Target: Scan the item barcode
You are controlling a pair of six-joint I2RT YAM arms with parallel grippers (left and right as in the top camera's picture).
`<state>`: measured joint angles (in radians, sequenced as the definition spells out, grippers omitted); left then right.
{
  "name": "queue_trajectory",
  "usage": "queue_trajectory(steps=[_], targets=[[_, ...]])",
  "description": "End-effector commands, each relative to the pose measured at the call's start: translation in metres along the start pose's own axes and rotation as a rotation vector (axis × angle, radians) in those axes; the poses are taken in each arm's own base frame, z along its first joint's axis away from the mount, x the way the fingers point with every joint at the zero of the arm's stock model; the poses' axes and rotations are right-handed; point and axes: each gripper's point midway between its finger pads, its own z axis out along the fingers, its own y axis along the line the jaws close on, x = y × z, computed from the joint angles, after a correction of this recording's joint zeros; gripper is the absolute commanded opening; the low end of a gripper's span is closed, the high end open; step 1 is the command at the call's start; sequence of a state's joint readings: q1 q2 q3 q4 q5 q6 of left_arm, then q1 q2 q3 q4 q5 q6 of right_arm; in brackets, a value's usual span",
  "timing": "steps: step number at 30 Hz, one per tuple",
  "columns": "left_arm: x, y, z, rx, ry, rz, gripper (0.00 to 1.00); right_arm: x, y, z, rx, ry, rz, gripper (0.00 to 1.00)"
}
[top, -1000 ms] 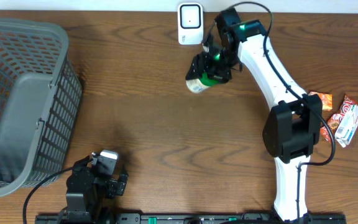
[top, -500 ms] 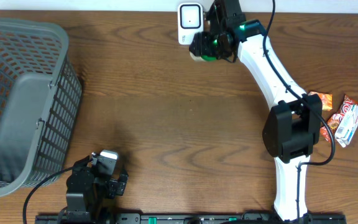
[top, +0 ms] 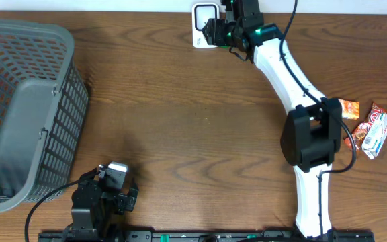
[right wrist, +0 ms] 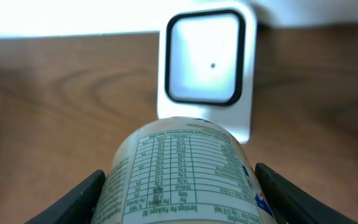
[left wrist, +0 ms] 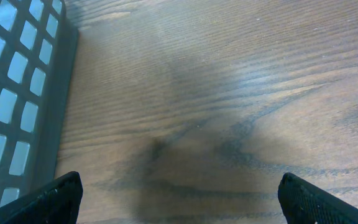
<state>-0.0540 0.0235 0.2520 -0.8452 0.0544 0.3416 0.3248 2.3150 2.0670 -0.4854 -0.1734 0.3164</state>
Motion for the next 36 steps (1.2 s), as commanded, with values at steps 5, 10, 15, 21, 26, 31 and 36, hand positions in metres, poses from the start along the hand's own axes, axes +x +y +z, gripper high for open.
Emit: queue_trajectory(steps=[5,10,15,21,26,31,36], targets=[[0.015,-0.005,0.003,0.018,0.054,-0.001,0.99,-0.021,0.009,0.024,0.015,-0.141,-0.127,0.47],[0.015,-0.005,0.003,0.018,0.054,-0.001,0.99,-0.032,0.015,0.037,0.061,-0.237,-0.227,0.47],[0.015,-0.005,0.003,0.018,0.054,-0.001,0.99,-0.044,0.011,0.045,0.132,-0.321,-0.334,0.48],[0.015,-0.005,0.003,0.018,0.054,-0.001,0.98,-0.05,0.006,0.054,0.175,-0.377,-0.436,0.47],[0.015,-0.005,0.003,0.018,0.054,-0.001,0.98,-0.057,-0.005,0.05,0.253,-0.401,-0.472,0.47],[0.015,-0.005,0.003,0.018,0.054,-0.001,0.98,-0.062,-0.022,0.042,0.373,-0.396,-0.483,0.47],[0.015,-0.005,0.003,0.018,0.054,-0.001,0.98,-0.065,-0.055,0.015,0.488,-0.284,-0.443,0.51]])
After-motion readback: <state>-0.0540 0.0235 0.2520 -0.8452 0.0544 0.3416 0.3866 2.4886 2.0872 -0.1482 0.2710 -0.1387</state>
